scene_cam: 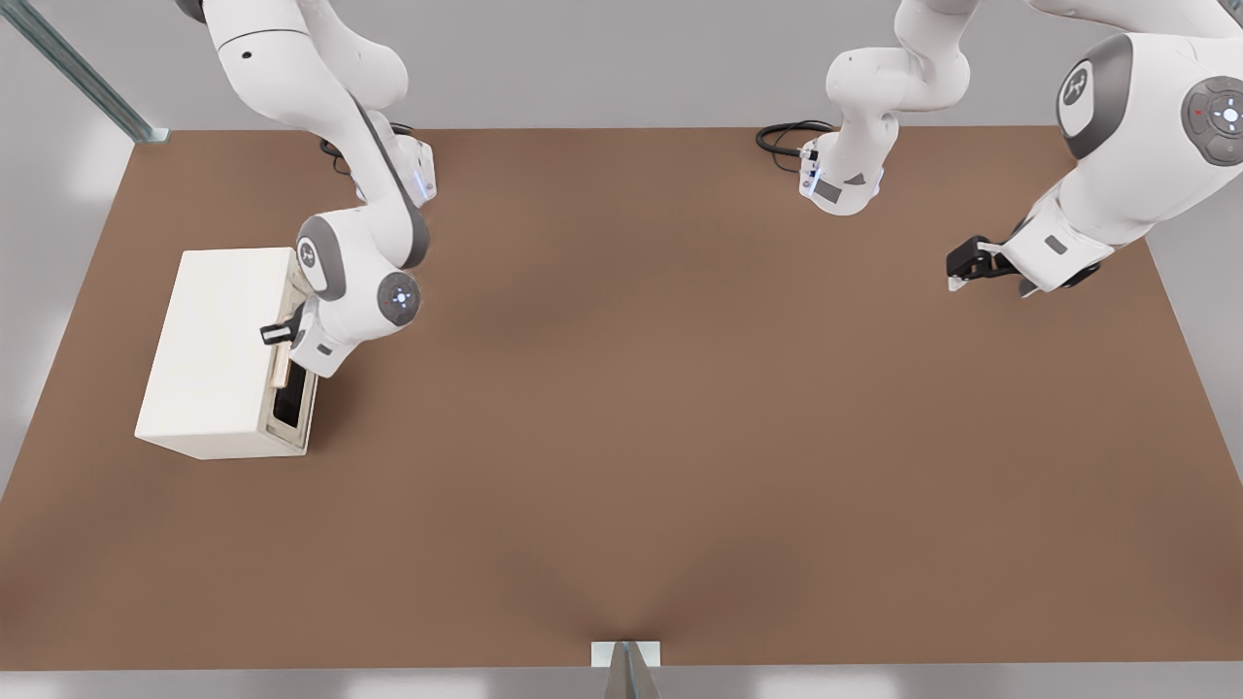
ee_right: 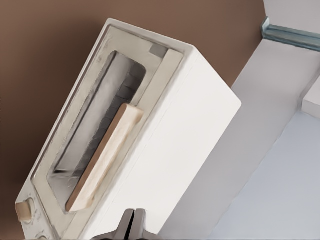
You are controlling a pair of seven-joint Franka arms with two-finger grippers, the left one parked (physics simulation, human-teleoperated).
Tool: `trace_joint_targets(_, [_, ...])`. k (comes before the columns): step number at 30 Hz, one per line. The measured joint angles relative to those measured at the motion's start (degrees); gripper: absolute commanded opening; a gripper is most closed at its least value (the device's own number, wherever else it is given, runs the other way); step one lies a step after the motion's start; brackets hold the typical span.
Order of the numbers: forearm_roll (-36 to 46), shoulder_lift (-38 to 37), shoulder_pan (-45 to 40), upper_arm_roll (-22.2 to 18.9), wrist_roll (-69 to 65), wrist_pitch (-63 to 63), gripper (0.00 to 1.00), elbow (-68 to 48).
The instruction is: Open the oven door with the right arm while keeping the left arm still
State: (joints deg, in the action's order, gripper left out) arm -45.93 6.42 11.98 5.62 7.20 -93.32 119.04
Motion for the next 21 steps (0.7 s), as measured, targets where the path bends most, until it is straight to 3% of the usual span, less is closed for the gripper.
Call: trace_joint_targets(21, [2.0, 1.6, -5.3, -0.2, 11.0, -12.2, 0.21, 4.4])
